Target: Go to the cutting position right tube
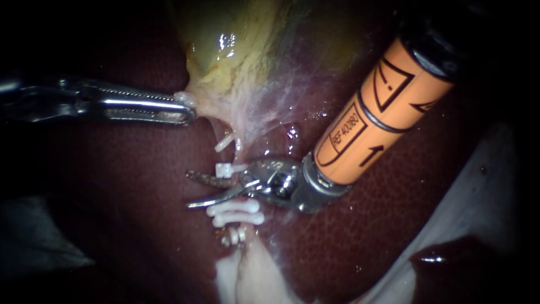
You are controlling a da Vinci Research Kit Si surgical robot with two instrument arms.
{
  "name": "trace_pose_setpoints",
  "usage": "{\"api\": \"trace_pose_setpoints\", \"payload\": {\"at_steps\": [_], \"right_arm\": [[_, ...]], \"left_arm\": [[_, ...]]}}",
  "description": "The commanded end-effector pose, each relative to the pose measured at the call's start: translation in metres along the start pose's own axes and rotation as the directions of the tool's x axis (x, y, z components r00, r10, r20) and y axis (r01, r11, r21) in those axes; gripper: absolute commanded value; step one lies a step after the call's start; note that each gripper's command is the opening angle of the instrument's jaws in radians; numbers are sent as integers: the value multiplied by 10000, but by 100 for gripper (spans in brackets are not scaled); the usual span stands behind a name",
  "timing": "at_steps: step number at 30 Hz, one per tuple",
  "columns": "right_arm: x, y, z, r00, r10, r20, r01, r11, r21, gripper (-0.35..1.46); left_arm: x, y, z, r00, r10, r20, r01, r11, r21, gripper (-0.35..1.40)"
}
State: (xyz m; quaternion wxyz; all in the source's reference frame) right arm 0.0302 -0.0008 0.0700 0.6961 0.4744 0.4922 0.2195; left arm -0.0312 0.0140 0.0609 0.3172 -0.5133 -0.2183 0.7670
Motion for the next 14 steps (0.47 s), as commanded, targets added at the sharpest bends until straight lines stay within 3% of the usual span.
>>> {"api": "trace_pose_setpoints", "payload": {"at_steps": [1,14], "right_arm": [[1,-2,0,10000,-1,9,1,10000,9,137],[2,-4,-1,10000,0,-11,0,10000,45,138]], "left_arm": [[0,-1,0,10000,2,0,-2,10000,-7,-35],[0,-2,0,10000,4,1,-4,10000,-14,-35]]}}
